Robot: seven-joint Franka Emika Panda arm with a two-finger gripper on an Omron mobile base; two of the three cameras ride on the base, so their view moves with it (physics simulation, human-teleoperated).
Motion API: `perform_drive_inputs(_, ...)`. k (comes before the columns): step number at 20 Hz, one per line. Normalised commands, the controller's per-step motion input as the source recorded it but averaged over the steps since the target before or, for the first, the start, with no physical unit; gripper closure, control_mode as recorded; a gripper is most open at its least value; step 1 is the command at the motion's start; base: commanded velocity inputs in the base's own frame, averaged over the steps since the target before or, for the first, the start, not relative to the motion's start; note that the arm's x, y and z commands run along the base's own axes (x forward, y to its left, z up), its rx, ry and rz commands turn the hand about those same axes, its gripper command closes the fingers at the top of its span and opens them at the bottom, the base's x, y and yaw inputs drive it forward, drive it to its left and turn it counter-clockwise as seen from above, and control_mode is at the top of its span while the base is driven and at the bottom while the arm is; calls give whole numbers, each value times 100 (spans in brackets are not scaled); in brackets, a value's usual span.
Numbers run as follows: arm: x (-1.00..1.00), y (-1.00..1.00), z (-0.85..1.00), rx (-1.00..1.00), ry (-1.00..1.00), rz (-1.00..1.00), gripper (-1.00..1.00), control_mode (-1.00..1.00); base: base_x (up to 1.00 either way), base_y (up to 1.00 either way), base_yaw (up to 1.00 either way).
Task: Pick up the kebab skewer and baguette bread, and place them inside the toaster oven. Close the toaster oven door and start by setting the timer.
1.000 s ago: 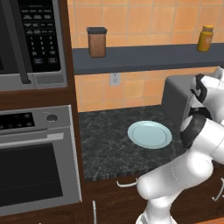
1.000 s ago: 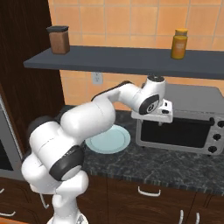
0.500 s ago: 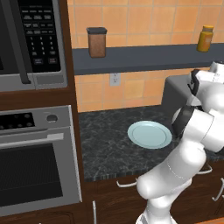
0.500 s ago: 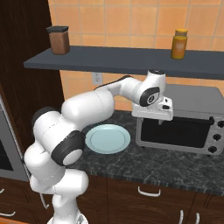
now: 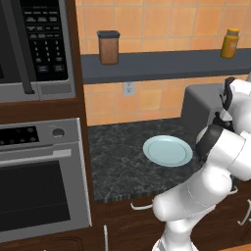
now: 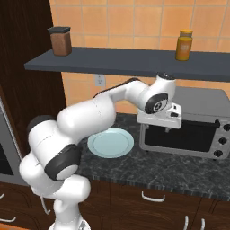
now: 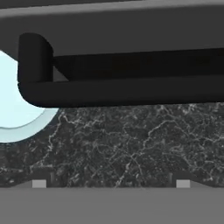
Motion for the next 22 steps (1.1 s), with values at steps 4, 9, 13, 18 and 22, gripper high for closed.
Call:
perform_drive_inputs(4, -62, -40, 0, 0, -16, 0, -100, -100, 0, 0, 0)
perform_drive_inputs(9, -30, -47, 0, 0, -24, 3, -100, -100, 0, 0, 0)
perform_drive_inputs(13, -1, -56, 0, 0, -18, 9, -100, -100, 0, 0, 0)
perform_drive_inputs(18, 0, -63, 0, 0, -11, 12, -100, -100, 0, 0, 0)
perform_drive_inputs(22, -28, -60, 0, 0, -19, 12, -100, -100, 0, 0, 0)
